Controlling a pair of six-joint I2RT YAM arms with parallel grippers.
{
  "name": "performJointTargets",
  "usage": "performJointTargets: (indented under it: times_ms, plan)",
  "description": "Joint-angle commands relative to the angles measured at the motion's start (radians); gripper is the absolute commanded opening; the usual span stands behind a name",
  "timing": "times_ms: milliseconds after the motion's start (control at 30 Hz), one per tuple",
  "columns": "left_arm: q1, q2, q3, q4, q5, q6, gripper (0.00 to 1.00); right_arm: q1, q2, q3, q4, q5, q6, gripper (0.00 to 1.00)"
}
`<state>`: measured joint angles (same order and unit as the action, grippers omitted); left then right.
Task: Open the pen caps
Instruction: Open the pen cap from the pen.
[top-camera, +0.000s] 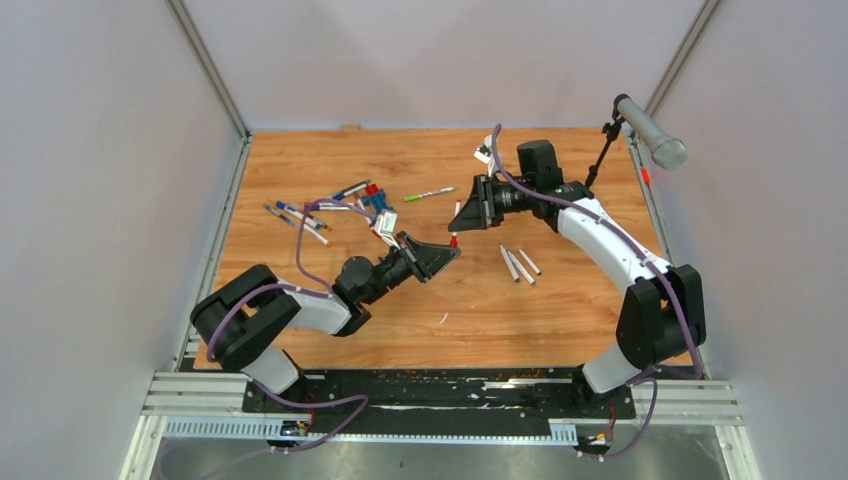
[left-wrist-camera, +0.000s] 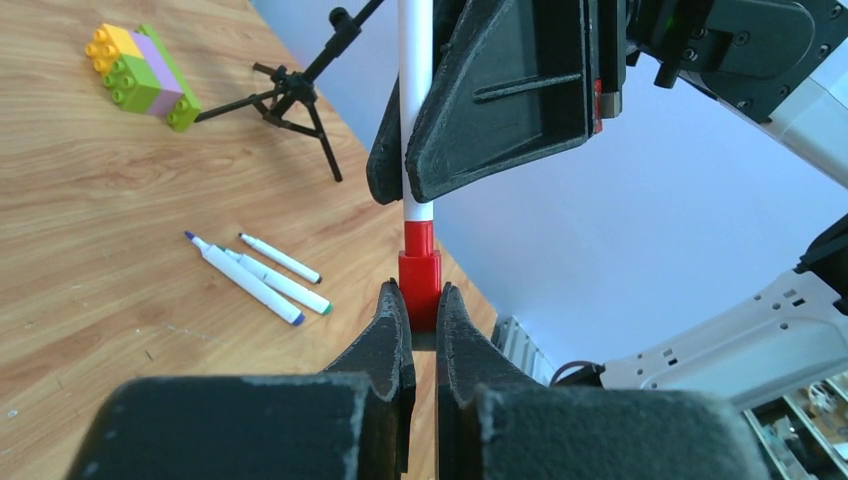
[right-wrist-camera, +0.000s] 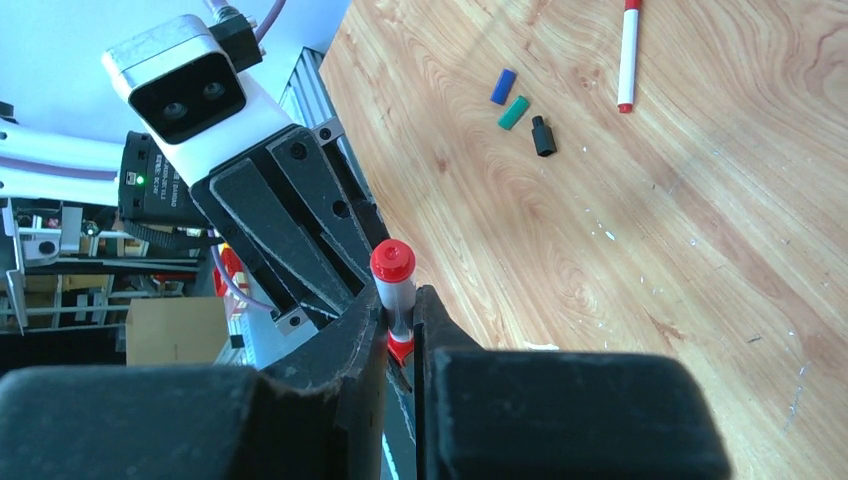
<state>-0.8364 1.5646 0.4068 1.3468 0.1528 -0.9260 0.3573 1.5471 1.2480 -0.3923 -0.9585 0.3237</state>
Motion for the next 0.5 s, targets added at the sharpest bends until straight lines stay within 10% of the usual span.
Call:
performJointTargets:
  times_ms: [0, 467]
  plan:
    - [-0.067, 0.000, -0.086, -0.272, 0.266, 0.044, 0.00, -0.073, 0.007, 0.183, 0.295, 0.232, 0.005, 0.00]
    - [-0.080, -0.181, -0.079, -0.660, 0.217, 0.167, 0.00, -0.073, 0.038, 0.265, 0.298, 0.301, 0.034, 0.00]
